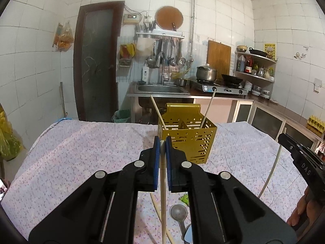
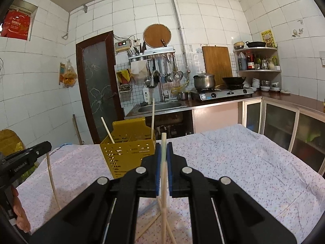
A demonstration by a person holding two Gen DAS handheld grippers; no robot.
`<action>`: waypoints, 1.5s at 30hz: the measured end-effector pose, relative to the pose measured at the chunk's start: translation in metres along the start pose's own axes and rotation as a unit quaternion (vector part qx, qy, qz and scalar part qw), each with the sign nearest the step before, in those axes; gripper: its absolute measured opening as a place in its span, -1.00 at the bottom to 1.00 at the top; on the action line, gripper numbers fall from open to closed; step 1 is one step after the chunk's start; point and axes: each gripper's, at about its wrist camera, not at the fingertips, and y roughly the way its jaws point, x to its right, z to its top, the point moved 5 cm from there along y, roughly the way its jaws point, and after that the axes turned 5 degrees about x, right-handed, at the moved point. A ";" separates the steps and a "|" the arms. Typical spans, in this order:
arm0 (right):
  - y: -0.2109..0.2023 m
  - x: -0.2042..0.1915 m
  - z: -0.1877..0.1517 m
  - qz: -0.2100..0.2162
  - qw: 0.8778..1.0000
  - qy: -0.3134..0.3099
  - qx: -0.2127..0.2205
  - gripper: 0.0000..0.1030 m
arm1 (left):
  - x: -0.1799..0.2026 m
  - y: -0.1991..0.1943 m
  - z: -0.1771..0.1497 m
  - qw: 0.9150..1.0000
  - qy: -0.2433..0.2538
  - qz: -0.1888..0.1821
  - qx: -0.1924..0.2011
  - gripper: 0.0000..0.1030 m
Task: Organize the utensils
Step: 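Lift the chopstick with the right gripper and insert it into the caddy, then open the right gripper and withdraw it from the caddy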
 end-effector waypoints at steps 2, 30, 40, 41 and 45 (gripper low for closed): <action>0.002 -0.002 0.002 0.000 1.000 -0.002 0.002 -0.89 | 0.000 0.002 0.002 1.000 0.001 0.001 0.000 -0.91; 0.106 -0.079 0.160 0.042 0.990 -0.059 0.120 -0.89 | 0.021 0.111 0.182 0.987 -0.019 -0.004 0.160 -0.91; 0.190 -0.066 0.078 0.046 0.997 -0.065 0.016 -0.88 | 0.006 0.199 0.097 0.998 -0.013 -0.002 0.056 -0.91; 0.193 -0.066 0.070 0.047 0.997 -0.068 0.002 -0.88 | 0.003 0.199 0.094 0.999 -0.014 -0.002 0.049 -0.90; 0.188 -0.059 0.063 0.030 0.996 -0.081 -0.024 -0.33 | -0.008 0.184 0.096 1.000 -0.021 0.002 0.018 0.17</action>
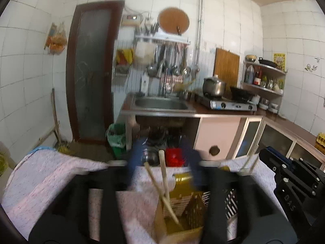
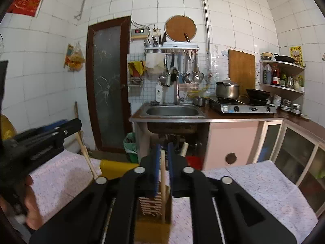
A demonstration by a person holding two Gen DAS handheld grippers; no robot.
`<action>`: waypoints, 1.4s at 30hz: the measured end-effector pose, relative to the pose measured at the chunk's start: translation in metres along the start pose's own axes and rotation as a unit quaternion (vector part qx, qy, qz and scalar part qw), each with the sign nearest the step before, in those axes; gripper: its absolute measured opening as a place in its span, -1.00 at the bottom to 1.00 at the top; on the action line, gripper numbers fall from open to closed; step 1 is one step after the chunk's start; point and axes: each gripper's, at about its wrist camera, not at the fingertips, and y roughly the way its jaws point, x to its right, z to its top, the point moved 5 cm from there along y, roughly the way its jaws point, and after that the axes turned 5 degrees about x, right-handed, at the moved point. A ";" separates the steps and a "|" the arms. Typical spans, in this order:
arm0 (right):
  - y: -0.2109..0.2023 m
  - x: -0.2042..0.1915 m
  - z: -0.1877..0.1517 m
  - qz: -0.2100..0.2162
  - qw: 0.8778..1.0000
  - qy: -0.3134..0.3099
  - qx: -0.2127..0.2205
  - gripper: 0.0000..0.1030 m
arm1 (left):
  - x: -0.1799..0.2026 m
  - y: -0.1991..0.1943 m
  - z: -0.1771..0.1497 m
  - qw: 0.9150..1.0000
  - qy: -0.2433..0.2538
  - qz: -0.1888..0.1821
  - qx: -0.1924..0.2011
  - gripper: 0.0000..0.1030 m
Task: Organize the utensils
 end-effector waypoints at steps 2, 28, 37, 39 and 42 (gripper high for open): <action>-0.013 0.007 0.002 -0.006 1.000 0.005 -0.007 0.24 | -0.005 -0.017 0.004 1.000 0.001 0.004 0.000 0.45; -0.074 0.035 -0.199 0.029 0.965 -0.019 -0.260 0.40 | -0.039 -0.074 -0.219 0.965 0.011 0.084 -0.250 0.90; -0.064 0.027 -0.213 0.013 0.956 -0.032 -0.291 0.16 | -0.031 -0.067 -0.242 0.953 0.047 0.073 -0.292 0.90; -0.057 0.026 -0.212 0.012 0.955 -0.027 -0.296 -0.02 | -0.032 -0.067 -0.241 0.953 0.042 0.070 -0.292 0.89; -0.053 0.026 -0.211 0.014 0.954 -0.016 -0.299 -0.24 | -0.034 -0.066 -0.242 0.951 0.026 0.074 -0.298 0.89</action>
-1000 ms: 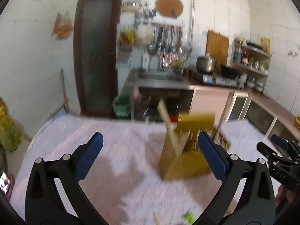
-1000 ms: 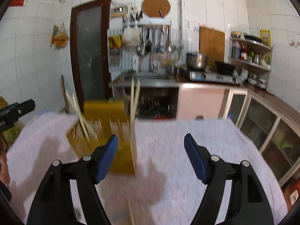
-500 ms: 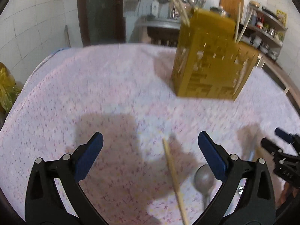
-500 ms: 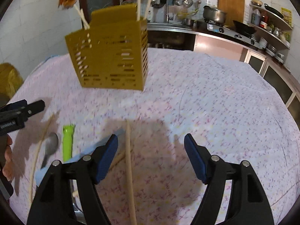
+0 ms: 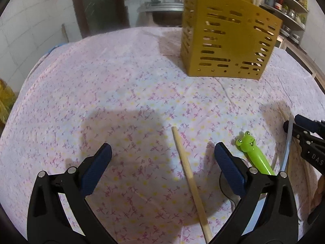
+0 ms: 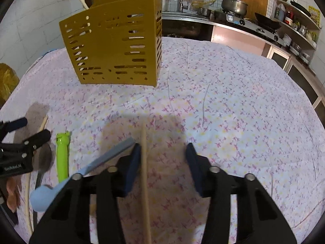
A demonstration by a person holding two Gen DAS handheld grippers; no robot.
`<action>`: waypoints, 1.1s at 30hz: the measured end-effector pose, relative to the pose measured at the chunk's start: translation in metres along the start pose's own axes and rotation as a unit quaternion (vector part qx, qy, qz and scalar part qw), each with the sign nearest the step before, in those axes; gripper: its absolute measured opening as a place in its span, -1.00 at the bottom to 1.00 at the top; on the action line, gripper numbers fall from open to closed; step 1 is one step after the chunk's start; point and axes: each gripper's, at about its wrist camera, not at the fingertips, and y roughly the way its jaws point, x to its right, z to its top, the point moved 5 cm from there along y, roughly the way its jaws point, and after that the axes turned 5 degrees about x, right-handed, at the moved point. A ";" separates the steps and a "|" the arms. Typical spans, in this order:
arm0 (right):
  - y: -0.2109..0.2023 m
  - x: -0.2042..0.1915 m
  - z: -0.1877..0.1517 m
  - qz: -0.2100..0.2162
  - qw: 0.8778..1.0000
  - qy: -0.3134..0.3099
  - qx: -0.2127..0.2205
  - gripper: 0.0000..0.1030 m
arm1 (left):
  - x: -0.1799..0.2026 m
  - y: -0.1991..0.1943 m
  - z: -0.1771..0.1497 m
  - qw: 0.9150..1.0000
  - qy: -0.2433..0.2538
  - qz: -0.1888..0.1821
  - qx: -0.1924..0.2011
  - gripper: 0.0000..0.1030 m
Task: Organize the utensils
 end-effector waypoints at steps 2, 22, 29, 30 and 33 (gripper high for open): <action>0.001 -0.001 0.002 -0.001 1.000 0.000 0.000 -0.40 | -0.004 0.001 -0.001 1.000 -0.019 -0.005 -0.006 0.78; -0.005 0.016 -0.008 -0.034 0.999 0.028 0.006 -0.86 | 0.025 -0.006 -0.001 1.000 0.028 -0.006 -0.009 -0.38; -0.001 0.019 -0.005 -0.031 0.999 0.038 0.001 -0.86 | 0.030 0.001 0.008 0.999 0.038 0.004 -0.020 -0.87; -0.002 0.019 -0.004 -0.031 0.999 0.039 0.001 -0.86 | 0.031 0.001 0.009 0.999 0.039 0.005 -0.020 -0.87; -0.003 0.021 -0.004 -0.029 0.999 0.043 0.004 -0.87 | 0.031 0.001 0.011 0.999 0.042 0.004 -0.017 -0.92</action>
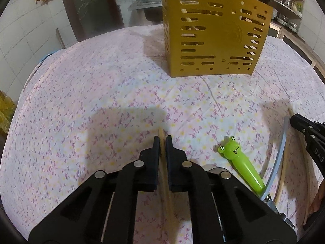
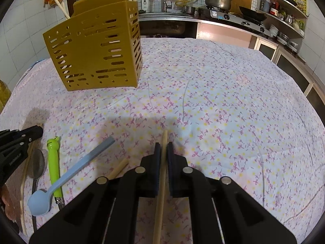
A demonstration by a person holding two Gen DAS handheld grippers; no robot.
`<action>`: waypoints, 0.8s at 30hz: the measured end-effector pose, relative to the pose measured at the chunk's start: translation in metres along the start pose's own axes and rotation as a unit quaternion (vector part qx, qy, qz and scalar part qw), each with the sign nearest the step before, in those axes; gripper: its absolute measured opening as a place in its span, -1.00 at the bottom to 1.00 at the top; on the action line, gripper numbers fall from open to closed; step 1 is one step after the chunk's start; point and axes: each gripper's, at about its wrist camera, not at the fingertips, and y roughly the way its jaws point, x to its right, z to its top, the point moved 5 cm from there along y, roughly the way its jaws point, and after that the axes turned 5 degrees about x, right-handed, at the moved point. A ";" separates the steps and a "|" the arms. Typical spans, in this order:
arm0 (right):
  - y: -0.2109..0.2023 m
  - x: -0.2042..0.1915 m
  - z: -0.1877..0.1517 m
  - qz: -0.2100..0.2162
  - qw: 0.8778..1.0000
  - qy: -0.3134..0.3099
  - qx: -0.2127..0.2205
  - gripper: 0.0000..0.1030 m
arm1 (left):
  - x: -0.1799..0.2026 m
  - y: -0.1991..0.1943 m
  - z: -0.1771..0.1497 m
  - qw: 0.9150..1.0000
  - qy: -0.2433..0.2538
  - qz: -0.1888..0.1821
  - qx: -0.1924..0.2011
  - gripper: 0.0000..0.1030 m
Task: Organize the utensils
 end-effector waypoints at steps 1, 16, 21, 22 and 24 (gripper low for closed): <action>0.000 0.000 0.000 0.000 1.000 0.001 0.001 -0.87 | 0.000 -0.001 0.000 1.000 0.001 -0.001 0.002 -0.93; -0.050 0.017 0.018 0.025 0.991 0.051 0.118 -0.88 | -0.023 -0.045 0.013 0.995 -0.033 -0.024 0.087 -0.93; -0.077 0.017 0.028 0.040 0.980 0.063 0.186 -0.88 | -0.026 -0.077 0.022 0.988 -0.040 -0.026 0.147 -0.93; -0.082 0.016 0.028 0.044 0.977 0.064 0.197 -0.88 | -0.028 -0.084 0.023 0.986 -0.044 -0.029 0.158 -0.93; -0.091 0.015 0.030 0.042 0.972 0.065 0.221 -0.88 | -0.030 -0.094 0.026 0.983 -0.048 -0.034 0.175 -0.93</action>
